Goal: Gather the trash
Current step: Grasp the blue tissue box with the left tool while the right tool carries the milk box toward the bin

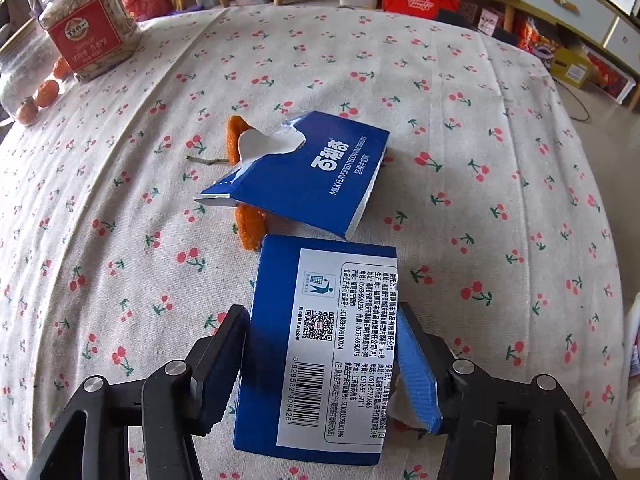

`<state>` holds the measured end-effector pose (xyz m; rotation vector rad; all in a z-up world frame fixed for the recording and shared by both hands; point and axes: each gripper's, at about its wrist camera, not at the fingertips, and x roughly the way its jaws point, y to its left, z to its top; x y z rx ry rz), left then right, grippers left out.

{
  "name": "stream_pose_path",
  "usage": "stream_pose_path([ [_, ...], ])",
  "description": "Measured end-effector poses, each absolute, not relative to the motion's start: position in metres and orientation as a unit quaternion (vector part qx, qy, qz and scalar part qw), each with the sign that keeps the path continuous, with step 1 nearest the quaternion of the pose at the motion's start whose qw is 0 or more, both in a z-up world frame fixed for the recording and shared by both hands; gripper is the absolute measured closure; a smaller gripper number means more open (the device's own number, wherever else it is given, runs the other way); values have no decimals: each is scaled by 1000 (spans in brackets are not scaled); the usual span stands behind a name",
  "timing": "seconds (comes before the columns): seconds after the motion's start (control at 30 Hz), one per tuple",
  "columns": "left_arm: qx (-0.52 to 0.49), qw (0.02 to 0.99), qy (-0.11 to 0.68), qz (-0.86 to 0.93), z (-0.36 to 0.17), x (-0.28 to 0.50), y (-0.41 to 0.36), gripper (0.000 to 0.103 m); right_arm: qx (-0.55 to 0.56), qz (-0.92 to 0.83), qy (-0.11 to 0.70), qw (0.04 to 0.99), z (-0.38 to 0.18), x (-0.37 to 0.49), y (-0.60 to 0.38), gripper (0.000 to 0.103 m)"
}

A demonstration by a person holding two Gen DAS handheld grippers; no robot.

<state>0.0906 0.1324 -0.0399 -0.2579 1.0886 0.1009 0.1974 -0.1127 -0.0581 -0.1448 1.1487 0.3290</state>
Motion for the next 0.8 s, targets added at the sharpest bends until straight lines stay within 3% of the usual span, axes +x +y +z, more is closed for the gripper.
stream_pose_path([
  [0.4, -75, 854, 514, 30, -29, 130, 63, 0, 5, 155, 501, 851, -2, 179, -182, 41],
  [0.8, -51, 844, 533, 27, -35, 199, -31, 4, 27, 67, 511, 857, -7, 182, -284, 41],
])
